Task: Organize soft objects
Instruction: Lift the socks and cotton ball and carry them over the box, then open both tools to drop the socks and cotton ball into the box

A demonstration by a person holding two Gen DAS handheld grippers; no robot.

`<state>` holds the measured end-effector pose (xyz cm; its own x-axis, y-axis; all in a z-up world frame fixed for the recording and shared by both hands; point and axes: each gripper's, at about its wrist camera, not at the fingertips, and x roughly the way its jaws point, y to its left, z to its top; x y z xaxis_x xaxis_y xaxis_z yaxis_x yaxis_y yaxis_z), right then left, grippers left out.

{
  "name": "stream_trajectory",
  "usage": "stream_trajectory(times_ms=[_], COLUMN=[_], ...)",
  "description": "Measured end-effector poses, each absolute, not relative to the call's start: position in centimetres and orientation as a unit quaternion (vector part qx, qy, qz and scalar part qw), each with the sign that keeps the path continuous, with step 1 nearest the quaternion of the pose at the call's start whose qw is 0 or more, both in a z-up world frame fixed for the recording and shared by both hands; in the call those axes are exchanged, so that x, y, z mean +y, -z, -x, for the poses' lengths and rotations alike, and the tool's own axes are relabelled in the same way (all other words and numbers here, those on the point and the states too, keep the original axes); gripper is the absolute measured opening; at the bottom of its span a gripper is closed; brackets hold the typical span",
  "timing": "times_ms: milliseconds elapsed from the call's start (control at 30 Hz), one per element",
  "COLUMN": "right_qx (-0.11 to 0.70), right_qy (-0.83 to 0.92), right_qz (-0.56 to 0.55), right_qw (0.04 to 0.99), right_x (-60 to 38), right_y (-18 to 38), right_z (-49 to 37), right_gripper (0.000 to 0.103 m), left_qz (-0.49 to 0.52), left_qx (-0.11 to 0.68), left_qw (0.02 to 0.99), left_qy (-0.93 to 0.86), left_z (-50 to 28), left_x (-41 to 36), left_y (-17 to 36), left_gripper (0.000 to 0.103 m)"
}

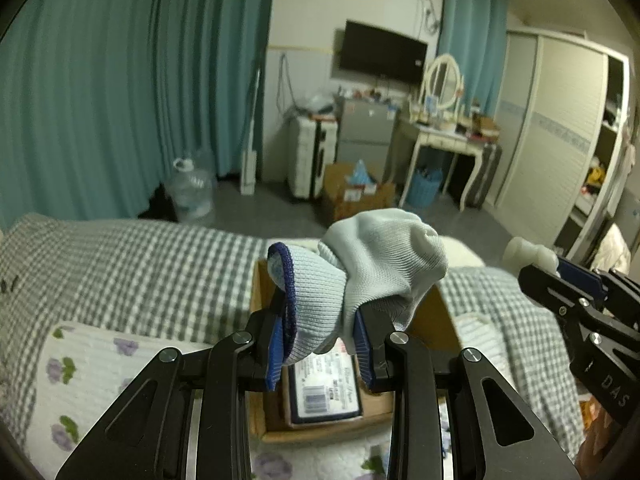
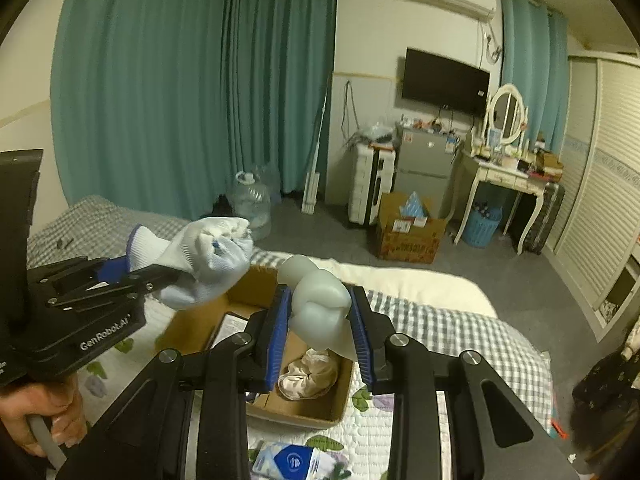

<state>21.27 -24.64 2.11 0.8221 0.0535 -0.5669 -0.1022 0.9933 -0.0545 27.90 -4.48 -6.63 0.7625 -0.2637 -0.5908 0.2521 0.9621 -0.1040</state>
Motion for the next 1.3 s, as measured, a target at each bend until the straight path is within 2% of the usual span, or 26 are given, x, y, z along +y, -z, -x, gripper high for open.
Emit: stream_trajectory(times_ms=[467,700,867,900,1000,1033,1200,1267,1300], right_qx=[0.371,0.419,0.432,0.431,0.420,0.417,0.402,0.391,0.386], right_qy=[-0.064,-0.060,-0.059,-0.058,-0.057,-0.056,-0.051,-0.047,-0.045], right_qz=[0.054,0.060,0.049,0.048,0.043,0.041,0.035,0.035,0.035], right_qw=[0.925,0.904,0.899,0.899,0.905,0.906,0.913,0.919,0.921], right_x=[-23.4,-23.0,-23.7,-23.7,-24.1,-24.3,-25.0,-25.2,-25.3], right_y=[8.3,12.7,13.9,13.9,12.9,12.4,9.7,8.2,7.5], right_z=[-28.5,-30.7,-31.3,-31.1,-30.2,-30.0,-28.9,-28.0,-27.6], right_gripper=[0.030,0.031,0.033,0.035,0.052,0.054,0.055,0.059,0.062], left_qz=[-0.002,-0.022,-0.019,-0.019,-0.003,-0.001,-0.007,-0.011,-0.013], left_qx=[0.406,0.414,0.414,0.414,0.420,0.419,0.397,0.390,0.388], left_qw=[0.906,0.903,0.903,0.903,0.900,0.900,0.910,0.913,0.914], left_qy=[0.121,0.116,0.115,0.115,0.120,0.120,0.120,0.119,0.119], left_z=[-34.5,-35.2,-35.4,-35.4,-35.3,-35.2,-33.6,-33.2,-32.8], left_x=[-6.3,-6.8,-6.9,-6.8,-6.5,-6.4,-5.9,-5.7,-5.5], left_y=[14.0,14.5,14.3,14.3,13.8,13.5,10.9,10.0,9.6], left_gripper=[0.029,0.031,0.042,0.042,0.048,0.051,0.063,0.073,0.073])
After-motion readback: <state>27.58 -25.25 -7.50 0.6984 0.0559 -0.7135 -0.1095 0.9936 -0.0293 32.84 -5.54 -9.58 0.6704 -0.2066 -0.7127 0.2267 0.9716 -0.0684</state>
